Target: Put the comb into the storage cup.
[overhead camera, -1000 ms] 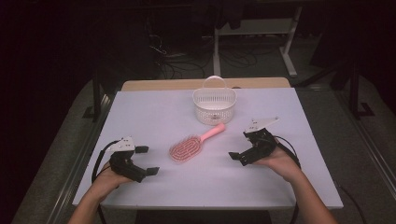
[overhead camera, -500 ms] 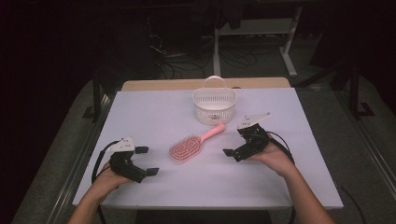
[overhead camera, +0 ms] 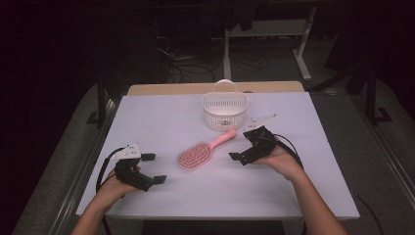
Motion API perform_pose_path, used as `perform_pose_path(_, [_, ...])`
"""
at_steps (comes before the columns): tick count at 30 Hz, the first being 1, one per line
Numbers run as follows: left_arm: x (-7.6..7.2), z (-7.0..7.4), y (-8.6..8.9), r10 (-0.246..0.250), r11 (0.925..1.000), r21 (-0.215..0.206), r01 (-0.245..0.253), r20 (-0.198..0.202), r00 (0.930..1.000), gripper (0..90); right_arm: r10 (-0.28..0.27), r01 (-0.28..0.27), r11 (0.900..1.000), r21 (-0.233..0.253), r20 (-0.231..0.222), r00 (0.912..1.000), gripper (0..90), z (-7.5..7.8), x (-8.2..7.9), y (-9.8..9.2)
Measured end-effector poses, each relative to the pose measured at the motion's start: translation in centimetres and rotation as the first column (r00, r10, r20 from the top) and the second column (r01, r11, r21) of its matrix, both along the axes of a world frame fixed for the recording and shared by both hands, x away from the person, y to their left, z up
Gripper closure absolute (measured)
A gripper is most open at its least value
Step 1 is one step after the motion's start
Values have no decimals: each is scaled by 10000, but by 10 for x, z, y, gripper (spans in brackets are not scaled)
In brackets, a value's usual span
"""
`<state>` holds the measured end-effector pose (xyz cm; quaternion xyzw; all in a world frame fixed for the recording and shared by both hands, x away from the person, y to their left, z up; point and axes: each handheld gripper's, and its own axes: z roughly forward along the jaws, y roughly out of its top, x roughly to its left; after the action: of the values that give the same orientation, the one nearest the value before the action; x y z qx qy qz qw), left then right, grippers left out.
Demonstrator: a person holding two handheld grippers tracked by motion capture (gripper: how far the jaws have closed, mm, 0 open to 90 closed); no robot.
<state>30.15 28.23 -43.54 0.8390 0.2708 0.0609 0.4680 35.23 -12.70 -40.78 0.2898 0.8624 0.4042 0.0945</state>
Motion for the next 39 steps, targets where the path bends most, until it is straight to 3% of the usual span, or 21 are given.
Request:
perform_pose_path(9, [0,-2,-2,-110,9999,-59,112,247,9996,2,-26,24,9998,-192,-118,9999,68,-3,9,6])
perform_pose_path(22, [1,-5,-6,-198,9998,-27,198,163,9997,2,-137,133,9996,-247,-181,9997,169,2,21,11])
perform_pose_path(32, [0,-5,-7,-143,9999,-79,144,109,9998,2,-152,142,9995,-299,-335,9993,342,3,31,19])
perform_pose_path(33, [1,-5,-7,-149,9999,-76,150,100,9998,2,-167,154,9994,-322,-406,9990,398,3,33,20])
perform_pose_path(35, [1,-5,-6,-169,9998,-81,170,78,9998,2,-161,147,9993,-352,-401,9991,418,3,34,21])
perform_pose_path(36, [1,-5,-6,-174,9998,-76,174,72,9998,2,-173,153,9990,-422,-462,9988,482,3,37,22])
perform_pose_path(39, [0,-5,-7,-197,9998,-77,197,56,9998,2,-158,132,9983,-565,-456,9988,545,2,39,25])
